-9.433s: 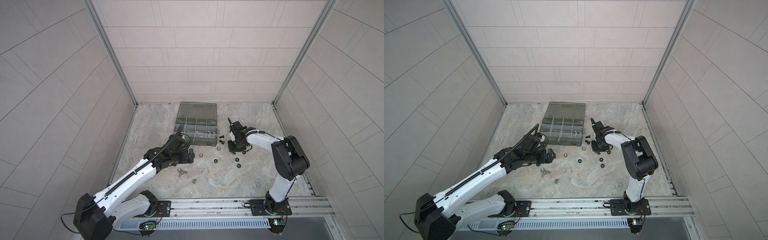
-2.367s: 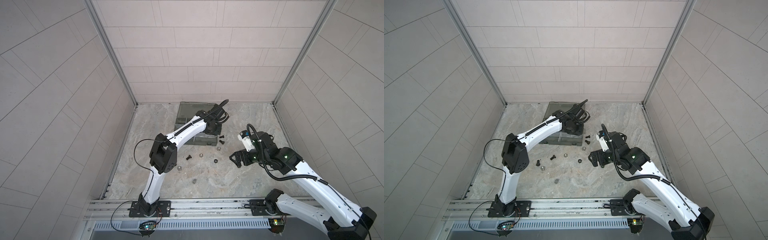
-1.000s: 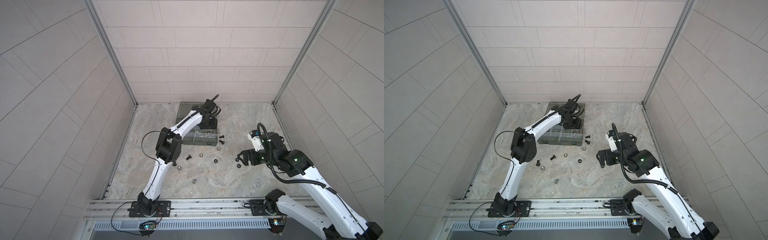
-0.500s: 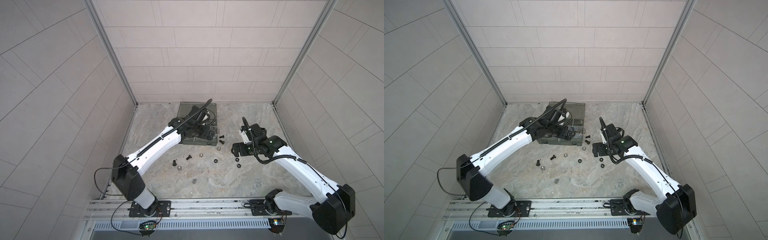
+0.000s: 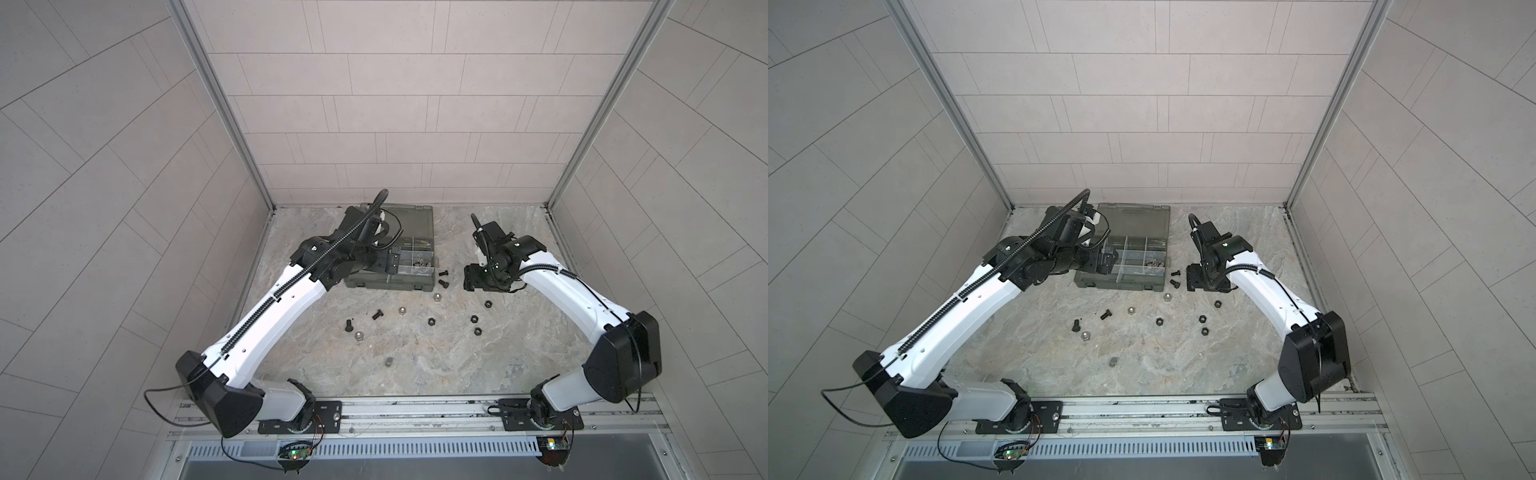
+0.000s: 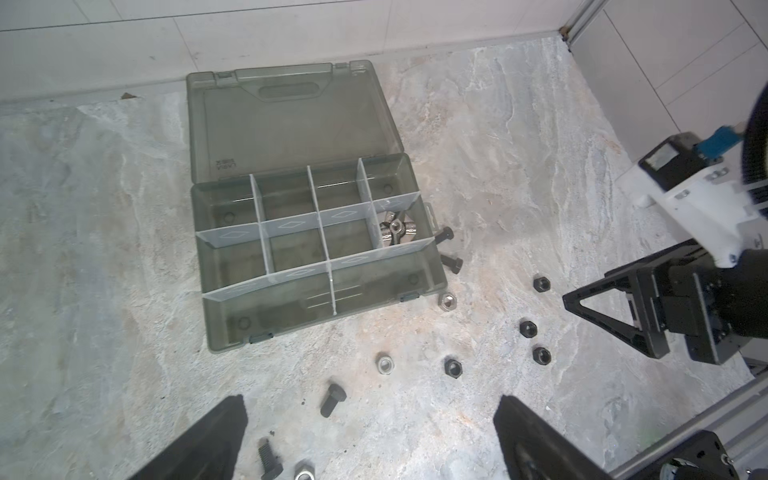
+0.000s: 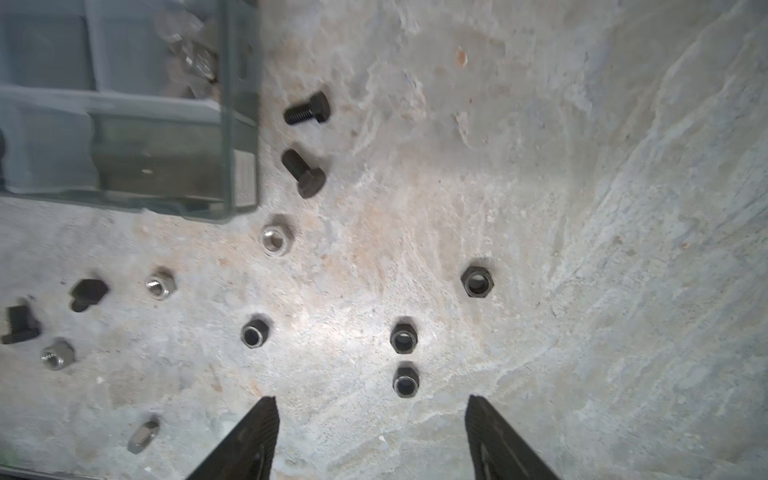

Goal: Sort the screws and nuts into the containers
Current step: 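Raise the left gripper from the box while the right gripper moves over black nuts, then lower the open right gripper toward a black hex nut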

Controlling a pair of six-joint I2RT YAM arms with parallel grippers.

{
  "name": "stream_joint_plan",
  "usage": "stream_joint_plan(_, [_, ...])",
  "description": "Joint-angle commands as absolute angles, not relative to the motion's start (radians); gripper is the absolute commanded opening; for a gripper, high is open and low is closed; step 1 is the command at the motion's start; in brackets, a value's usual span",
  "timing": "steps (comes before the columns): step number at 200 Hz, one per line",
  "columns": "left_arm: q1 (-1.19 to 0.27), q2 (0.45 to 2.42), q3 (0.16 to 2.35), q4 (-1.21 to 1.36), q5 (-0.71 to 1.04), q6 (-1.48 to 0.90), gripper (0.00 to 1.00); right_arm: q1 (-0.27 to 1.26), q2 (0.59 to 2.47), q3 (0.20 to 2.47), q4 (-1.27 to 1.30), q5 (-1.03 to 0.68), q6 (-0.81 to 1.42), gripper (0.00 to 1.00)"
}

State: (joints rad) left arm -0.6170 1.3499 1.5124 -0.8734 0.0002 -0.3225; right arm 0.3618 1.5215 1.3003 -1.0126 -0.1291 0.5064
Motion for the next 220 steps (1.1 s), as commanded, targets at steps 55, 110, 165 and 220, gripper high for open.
stream_joint_plan(55, [-0.567,1.34,1.608,-0.853,0.025,-0.245,1.0,0.244,1.576,1.223,-1.028,-0.115,0.489,0.64])
stream_joint_plan(110, [-0.491,1.515,1.686,-0.902,0.121,-0.238,1.0,0.193,1.662,1.254,-0.997,-0.133,0.462,0.64])
stream_joint_plan(165, [-0.456,1.608,1.772,-0.901,0.132,-0.225,1.0,0.174,1.743,1.278,-0.984,-0.144,0.453,0.57])
stream_joint_plan(220, [-0.447,1.654,1.796,-0.911,0.145,-0.222,1.0,0.152,1.791,1.268,-0.951,-0.152,0.454,0.53])
